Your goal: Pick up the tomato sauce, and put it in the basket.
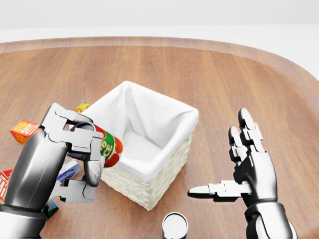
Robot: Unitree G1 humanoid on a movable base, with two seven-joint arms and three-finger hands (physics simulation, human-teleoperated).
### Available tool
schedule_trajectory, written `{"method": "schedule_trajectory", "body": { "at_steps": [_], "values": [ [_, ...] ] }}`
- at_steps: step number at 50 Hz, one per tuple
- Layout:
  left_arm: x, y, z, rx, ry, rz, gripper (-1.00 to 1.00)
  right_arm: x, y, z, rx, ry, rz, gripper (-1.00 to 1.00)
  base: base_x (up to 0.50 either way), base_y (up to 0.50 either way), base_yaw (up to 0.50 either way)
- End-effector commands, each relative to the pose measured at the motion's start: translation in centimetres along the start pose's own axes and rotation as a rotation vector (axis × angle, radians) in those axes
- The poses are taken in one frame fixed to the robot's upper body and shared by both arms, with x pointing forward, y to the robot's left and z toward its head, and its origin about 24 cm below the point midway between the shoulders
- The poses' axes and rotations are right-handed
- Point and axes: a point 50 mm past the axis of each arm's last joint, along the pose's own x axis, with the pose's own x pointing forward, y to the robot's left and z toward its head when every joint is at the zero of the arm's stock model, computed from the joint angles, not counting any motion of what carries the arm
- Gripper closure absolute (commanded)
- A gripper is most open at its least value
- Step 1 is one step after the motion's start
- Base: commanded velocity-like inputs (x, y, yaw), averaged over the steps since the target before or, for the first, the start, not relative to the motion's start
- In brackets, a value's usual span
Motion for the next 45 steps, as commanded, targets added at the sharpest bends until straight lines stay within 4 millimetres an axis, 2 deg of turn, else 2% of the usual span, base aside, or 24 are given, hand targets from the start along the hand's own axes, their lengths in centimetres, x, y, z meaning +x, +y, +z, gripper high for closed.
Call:
{"method": "schedule_trajectory", "body": {
  "at_steps": [1, 19, 29, 45],
  "values": [
    [2.6, 0.1, 0.1, 0.002, -0.046, 0.017, 1.0, 0.1, -0.1, 0.0, 0.002, 0.002, -0.002, -1.0, 0.0, 0.0, 0.0],
    [5.9, -0.1, -1.2, 0.014, -0.023, 0.029, 1.0, 0.0, -0.2, 0.1, 0.002, -0.004, -0.005, -1.0, 0.0, 0.0, 0.0],
    [8.1, -0.7, -2.7, 0.02, 0.028, 0.023, 1.0, 0.0, -0.2, 0.4, 0.003, -0.015, -0.007, -1.0, 0.0, 0.0, 0.0],
    [10.6, -1.9, -5.1, 0.021, 0.127, 0.003, 1.0, 0.2, -0.2, 0.4, 0.005, -0.017, -0.008, -1.0, 0.0, 0.0, 0.0]
  ]
}}
